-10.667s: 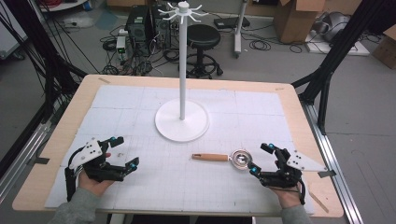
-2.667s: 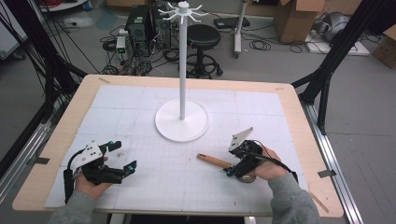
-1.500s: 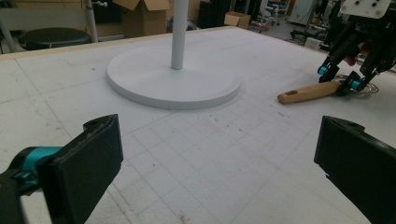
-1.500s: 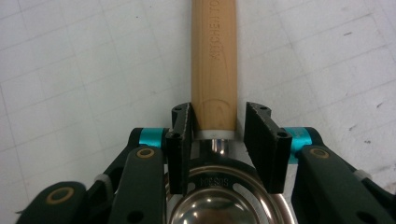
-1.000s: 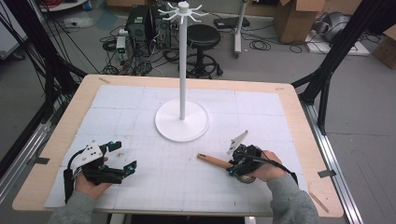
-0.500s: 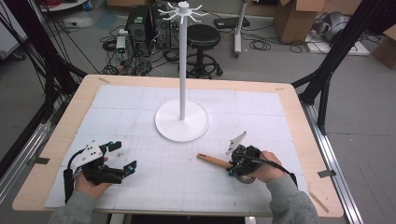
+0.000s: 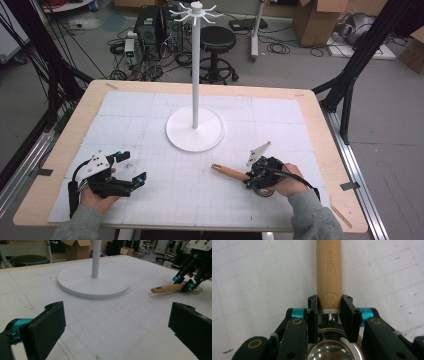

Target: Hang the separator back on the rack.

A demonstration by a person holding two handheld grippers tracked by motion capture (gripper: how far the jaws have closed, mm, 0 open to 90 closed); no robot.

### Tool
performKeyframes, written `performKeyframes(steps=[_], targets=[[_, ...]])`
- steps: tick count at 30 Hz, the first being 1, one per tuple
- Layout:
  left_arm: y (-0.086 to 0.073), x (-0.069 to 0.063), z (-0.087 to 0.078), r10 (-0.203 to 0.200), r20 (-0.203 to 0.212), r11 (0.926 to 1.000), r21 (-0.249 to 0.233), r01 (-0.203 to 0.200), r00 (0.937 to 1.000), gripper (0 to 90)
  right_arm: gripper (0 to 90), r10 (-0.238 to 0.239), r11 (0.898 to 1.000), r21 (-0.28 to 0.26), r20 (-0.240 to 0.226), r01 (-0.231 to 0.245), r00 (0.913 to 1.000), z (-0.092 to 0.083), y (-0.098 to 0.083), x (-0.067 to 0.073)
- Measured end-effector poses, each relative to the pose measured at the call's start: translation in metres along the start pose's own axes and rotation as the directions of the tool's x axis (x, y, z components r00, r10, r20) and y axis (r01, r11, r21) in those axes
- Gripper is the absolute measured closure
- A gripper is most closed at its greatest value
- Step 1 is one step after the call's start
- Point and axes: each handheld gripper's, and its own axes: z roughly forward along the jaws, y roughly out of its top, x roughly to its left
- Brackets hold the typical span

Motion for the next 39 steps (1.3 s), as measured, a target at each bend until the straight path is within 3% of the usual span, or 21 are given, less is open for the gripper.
performKeyframes(steps=[9, 18, 26, 39], targets=[[0.000, 0.000, 0.000, 0.001, 0.003, 1.0000, 0.000, -0.001, 1.0000, 1.7, 69.7, -0.008, 1.000, -0.016, 0.016, 0.008, 0.9998, -0.003, -0.002, 0.000], [0.000, 0.000, 0.000, 0.001, 0.002, 1.0000, -0.002, -0.001, 1.0000, 1.7, 69.8, 0.014, 0.996, -0.093, 0.030, -0.011, 0.9995, -0.013, -0.003, -0.003], [0.000, 0.000, 0.000, 0.000, 0.001, 1.0000, -0.002, 0.001, 1.0000, 1.8, 69.9, 0.032, 0.988, -0.151, 0.038, -0.026, 0.9988, -0.020, -0.005, -0.005], [0.000, 0.000, 0.000, -0.001, 0.003, 1.0000, -0.002, 0.001, 1.0000, 1.8, 69.9, 0.049, 0.965, -0.260, 0.027, -0.040, 0.9985, -0.031, -0.006, -0.007]])
